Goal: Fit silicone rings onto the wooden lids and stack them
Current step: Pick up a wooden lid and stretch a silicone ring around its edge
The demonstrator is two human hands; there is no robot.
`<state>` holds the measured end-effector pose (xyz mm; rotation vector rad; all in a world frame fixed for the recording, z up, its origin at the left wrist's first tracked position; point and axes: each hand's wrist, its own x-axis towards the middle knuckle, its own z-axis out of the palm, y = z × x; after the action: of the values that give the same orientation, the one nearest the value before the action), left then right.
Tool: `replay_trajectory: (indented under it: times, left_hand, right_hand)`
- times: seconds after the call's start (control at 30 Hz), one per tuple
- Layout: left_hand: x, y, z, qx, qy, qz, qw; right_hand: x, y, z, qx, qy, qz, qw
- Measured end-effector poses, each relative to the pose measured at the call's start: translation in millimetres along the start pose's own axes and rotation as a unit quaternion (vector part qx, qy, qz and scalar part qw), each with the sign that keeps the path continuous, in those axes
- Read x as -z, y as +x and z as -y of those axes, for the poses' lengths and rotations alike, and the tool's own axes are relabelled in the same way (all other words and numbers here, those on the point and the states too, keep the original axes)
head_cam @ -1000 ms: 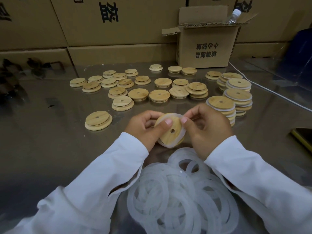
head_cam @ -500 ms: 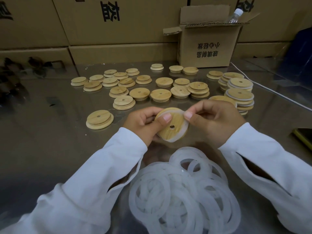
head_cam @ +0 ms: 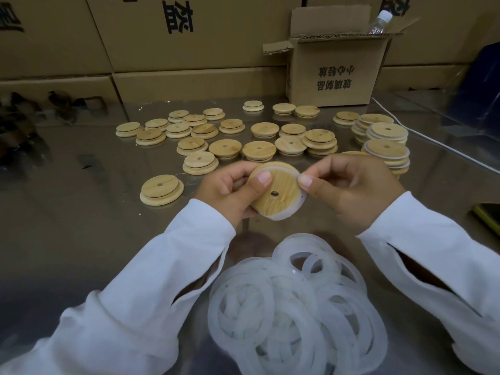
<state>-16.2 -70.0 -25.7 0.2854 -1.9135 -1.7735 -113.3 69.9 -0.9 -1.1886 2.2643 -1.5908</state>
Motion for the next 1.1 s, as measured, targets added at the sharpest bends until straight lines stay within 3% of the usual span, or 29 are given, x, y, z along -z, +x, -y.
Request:
replay_trajectory:
  times: [0.17,0.33,0.5,0.8,1.1]
  left_hand:
    - [-3,-3,3,0.0,0.018,-0.038,0.999]
    - [-10,-3,2,-0.001,0.011,-0.077,0.997]
    - [-14,-4,0,0.001,-0.02,-0.106,0.994]
    - [-9,-5,-1,0.013,-0.002,-0.015,1.0]
    - [-1,-2,0,-0.017,0.064,0.007,0.998]
  right_hand:
    - [-15,-6,-9,-0.022,0.029,-0.048,0.998]
    - [-29,-12,-12,0.034,-0.097,-0.124,0.987]
    - [-28,-13,-10,0.055,-0.135,-0.166,0.975]
    - [-25,-12,-10,0.085,-0.147,-0.123,0.978]
    - [-20,-7,-10,0.052,-0.11,-0.065,0.99]
